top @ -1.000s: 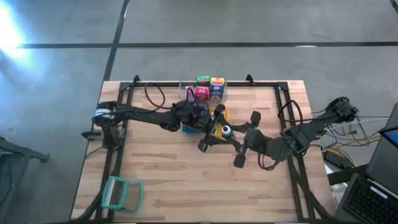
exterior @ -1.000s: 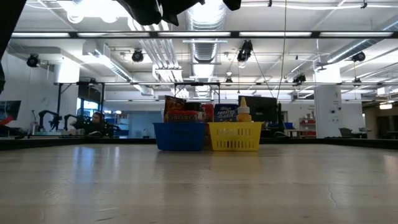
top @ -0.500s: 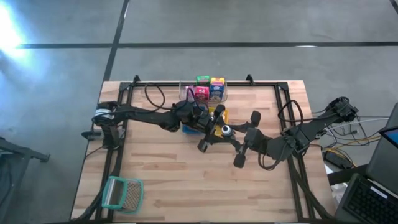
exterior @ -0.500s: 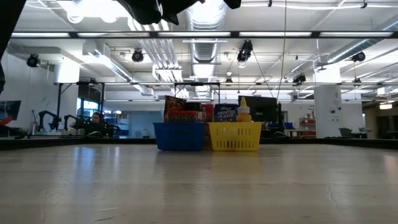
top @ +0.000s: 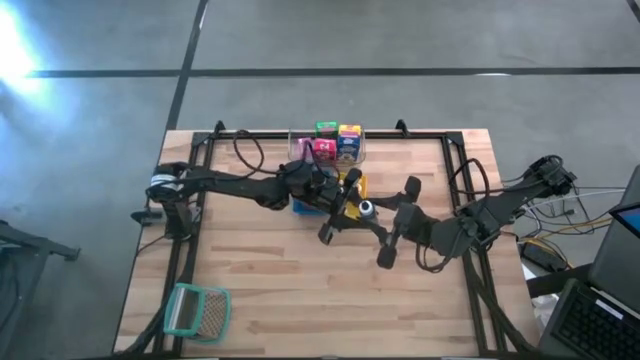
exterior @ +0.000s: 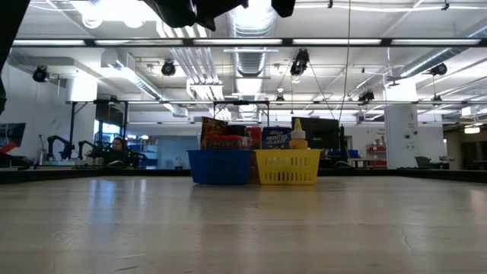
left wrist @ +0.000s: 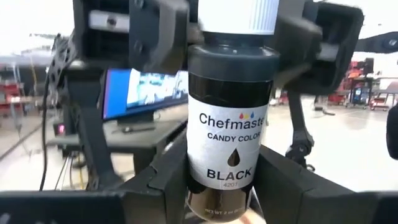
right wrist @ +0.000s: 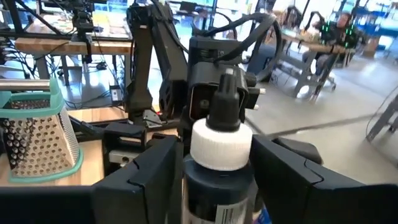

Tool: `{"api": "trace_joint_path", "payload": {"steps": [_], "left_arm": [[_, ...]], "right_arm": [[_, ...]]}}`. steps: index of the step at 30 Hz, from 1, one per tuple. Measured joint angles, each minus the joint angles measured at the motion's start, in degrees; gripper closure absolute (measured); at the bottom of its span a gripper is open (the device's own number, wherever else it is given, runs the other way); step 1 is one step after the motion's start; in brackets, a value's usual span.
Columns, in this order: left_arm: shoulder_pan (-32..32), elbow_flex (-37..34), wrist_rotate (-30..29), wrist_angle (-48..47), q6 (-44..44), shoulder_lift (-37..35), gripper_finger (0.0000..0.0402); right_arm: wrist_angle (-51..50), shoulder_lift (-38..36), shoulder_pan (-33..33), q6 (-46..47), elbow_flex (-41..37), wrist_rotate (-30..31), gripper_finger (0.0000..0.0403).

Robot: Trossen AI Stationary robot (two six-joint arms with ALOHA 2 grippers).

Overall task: Pick & Place Kitchen Items
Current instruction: Put the large black food coloring bottle into the yellow bin

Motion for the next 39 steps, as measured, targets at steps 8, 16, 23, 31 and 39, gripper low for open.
{"api": "trace_joint_path", "payload": {"steps": [8, 16, 23, 31, 39], "left_arm": [[2.1, 0.0, 0.0, -28.4, 5.3, -7.3, 0.0241], [3.2, 3.0, -3.9, -61.0, 11.0, -12.7, 0.0241], [2.4, 11.0, -11.6, -73.3, 14.1, -12.3, 0.0241], [2.3, 15.9, -12.7, -75.6, 14.6, -11.3, 0.0241], [1.8, 17.6, -14.2, -75.4, 16.5, -7.4, 0.0241]], "right_arm": [[-29.5, -0.2, 1.1, 18.0, 14.2, -7.7, 0.0164], [-49.3, -0.2, -0.3, 30.0, 23.6, -17.7, 0.0138], [-50.7, 0.8, -3.5, 28.3, 22.8, -21.0, 0.0156], [-50.9, 1.6, -5.0, 26.5, 22.6, -21.0, 0.0174], [-51.7, 4.3, -6.3, 23.9, 22.5, -21.1, 0.0175]]}}
